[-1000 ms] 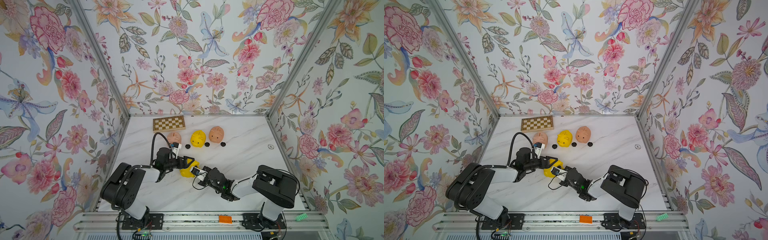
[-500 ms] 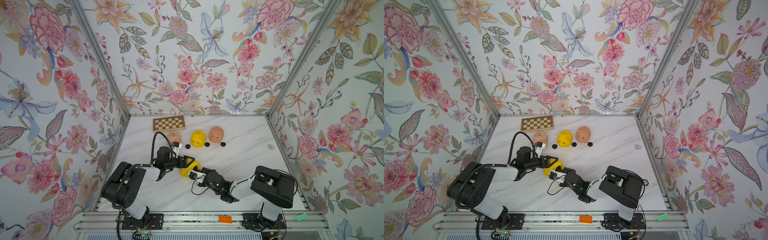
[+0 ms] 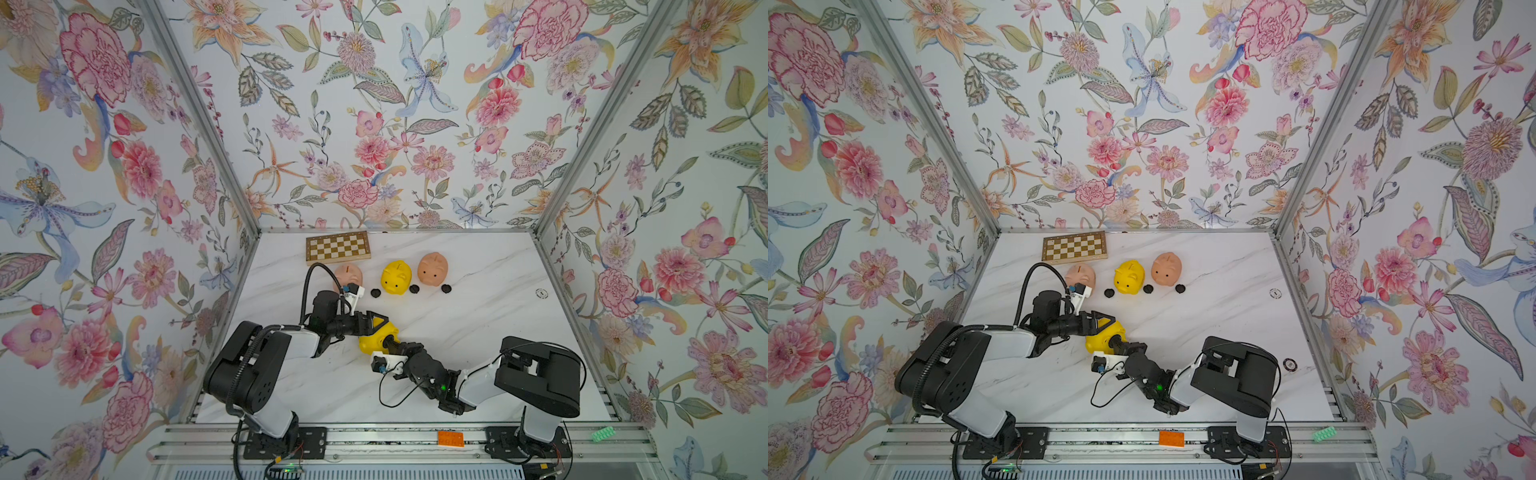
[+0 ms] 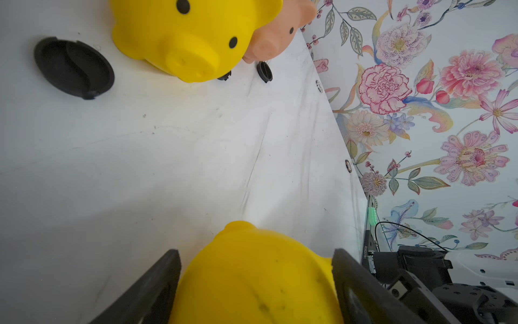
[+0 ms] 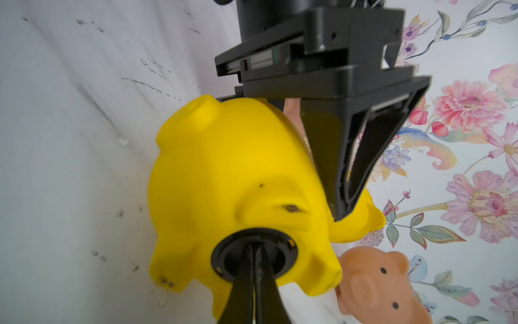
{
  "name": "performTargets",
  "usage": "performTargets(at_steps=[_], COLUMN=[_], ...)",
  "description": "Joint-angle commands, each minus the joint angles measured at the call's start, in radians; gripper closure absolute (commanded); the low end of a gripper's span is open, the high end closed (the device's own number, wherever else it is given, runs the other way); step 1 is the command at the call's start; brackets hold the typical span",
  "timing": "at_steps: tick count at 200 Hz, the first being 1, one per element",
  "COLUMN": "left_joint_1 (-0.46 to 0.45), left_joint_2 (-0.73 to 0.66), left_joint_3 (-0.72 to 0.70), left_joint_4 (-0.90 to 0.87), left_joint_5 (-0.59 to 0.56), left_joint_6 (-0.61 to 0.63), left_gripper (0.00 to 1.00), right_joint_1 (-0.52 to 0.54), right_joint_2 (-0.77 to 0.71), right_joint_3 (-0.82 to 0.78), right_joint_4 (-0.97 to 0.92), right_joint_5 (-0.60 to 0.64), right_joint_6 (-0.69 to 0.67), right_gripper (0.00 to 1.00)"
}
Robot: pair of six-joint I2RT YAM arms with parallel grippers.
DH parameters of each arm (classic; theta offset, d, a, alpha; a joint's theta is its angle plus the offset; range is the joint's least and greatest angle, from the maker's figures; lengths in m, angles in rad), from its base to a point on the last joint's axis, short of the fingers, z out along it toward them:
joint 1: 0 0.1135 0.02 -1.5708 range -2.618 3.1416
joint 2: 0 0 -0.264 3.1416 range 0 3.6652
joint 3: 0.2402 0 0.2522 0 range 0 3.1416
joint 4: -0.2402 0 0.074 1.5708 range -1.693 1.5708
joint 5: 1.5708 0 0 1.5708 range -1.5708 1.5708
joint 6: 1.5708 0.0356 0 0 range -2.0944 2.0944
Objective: Open piggy banks
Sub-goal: Open the lid on the piggy bank, then place the lid at the center of the board.
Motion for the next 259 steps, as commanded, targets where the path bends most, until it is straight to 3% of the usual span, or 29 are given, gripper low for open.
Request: performTargets(at_steps=[1,60,117,153,185,223,259], left_joint_1=[0.015,0.023,0.028,0.027,0.027,0.029,0.027], left_joint_2=[0.059,0.061,0.059,0.056,0.051,0.036,0.033], left_joint_3=[-0.035,-0.039,-0.039,-0.04,-0.042,-0.048,-0.052], left_joint_4=[-0.187,-0.188,-0.187,-0.183,-0.177,-0.173,-0.158], left_joint_5=[-0.062,-0.067,-0.064,-0.064,-0.061,-0.057,-0.049], left_joint_6=[0.045,0.047,0.047,0.047,0.046,0.046,0.042], left_gripper=[0.14,0.14,0.14,0.14,0.14,0.14,0.14], right_joint_1=[0.018,0.021,-0.055,-0.222,-0.378,-0.639,-0.921], right_joint_2=[0.017,-0.041,-0.224,-0.376,-0.424,-0.388,-0.298], right_joint_3=[-0.014,-0.093,-0.177,-0.096,0.022,0.216,0.343], right_joint_4=[0.084,0.121,-0.021,-0.385,-0.674,-1.031,-1.215], right_joint_5=[0.028,0.054,-0.088,-0.29,-0.321,-0.4,-0.492], right_joint_6=[-0.007,0.07,0.309,0.585,0.782,0.98,1.087], right_gripper=[1.0,1.0,1.0,1.0,1.0,1.0,1.0])
